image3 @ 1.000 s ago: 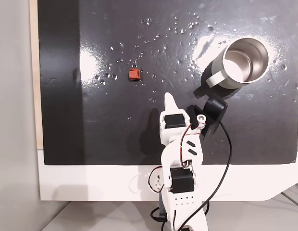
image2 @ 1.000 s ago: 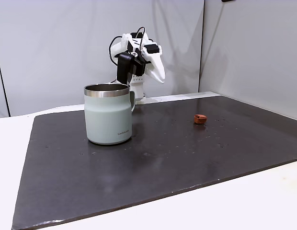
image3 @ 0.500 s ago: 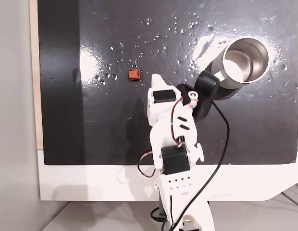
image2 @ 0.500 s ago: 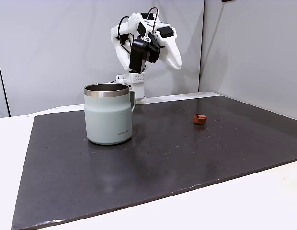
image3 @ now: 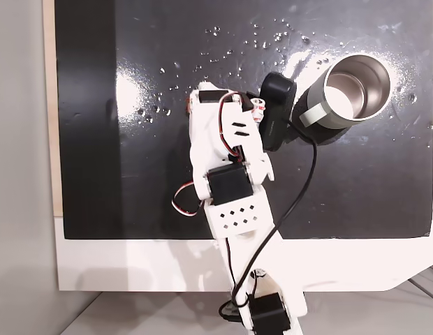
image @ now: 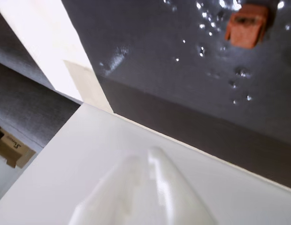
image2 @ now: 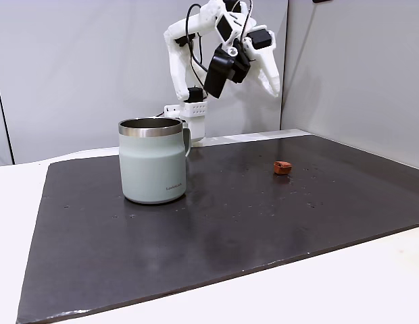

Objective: Grasp a cube and put it in the cup.

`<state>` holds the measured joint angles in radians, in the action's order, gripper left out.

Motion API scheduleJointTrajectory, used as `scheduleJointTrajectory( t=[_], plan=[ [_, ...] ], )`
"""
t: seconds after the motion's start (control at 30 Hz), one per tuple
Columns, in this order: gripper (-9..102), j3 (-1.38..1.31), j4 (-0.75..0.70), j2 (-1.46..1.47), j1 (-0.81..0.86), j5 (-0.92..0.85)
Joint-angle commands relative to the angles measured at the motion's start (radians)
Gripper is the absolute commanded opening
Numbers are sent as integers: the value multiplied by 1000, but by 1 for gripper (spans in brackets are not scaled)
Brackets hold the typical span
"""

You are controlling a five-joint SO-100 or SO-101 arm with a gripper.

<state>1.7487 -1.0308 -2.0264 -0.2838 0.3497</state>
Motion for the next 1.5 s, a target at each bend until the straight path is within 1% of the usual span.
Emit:
scheduleJointTrajectory(
  t=[0.0, 0.17, 0.33, 0.53, 0.87, 1.07, 1.47],
  plan=[
    [0, -198, -103, 86, -26, 54],
    [0, -391, -264, 268, -58, 114],
    [0, -505, -367, 373, -81, 150],
    [0, -500, -394, 433, -74, 176],
    [0, -561, -426, 627, -28, 187],
    [0, -693, -489, 756, -41, 184],
    [0, -756, -506, 841, -78, 181]
  ],
)
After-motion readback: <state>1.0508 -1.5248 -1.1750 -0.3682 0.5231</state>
